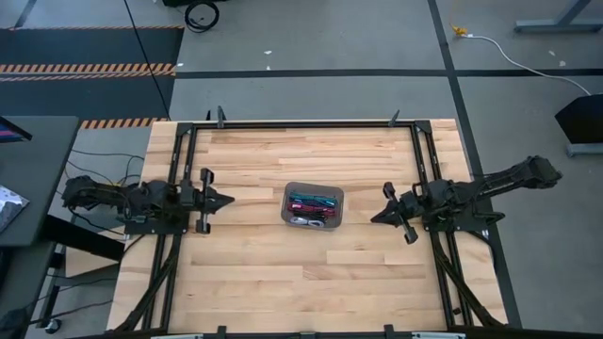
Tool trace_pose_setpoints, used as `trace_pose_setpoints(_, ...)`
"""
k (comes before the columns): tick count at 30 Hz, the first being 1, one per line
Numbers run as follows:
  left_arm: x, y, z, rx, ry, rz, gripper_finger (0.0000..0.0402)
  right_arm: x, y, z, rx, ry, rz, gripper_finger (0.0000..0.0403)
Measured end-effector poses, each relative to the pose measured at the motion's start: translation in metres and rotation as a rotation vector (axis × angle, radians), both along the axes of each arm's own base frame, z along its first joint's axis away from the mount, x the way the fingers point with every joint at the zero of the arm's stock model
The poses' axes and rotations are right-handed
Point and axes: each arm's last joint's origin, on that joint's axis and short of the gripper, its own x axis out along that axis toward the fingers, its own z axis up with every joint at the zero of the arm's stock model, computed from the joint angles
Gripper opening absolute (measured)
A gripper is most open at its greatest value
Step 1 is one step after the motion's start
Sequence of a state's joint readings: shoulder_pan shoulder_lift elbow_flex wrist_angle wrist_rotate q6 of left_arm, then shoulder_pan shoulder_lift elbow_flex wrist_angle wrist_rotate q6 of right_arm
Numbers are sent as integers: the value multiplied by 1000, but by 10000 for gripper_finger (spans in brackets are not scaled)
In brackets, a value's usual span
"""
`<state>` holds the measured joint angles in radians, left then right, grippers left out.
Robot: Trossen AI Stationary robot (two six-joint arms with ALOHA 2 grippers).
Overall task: Pick and place USB-C Cables
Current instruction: Return to Home Position
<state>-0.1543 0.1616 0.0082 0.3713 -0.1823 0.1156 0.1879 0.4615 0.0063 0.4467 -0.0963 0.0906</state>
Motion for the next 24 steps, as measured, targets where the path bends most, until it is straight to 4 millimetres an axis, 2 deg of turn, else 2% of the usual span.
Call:
trace_pose_setpoints(4,0,0,-1,-5,15,-2,6,-5,-2,-4,5,49,-10,5)
trace_pose_setpoints(9,0,0,0,-7,3,-2,8,-11,-4,2,7,-6,-4,5)
trace_pose_setpoints(24,0,0,-2,0,22,-1,9,-22,-6,-2,1,14,-8,5)
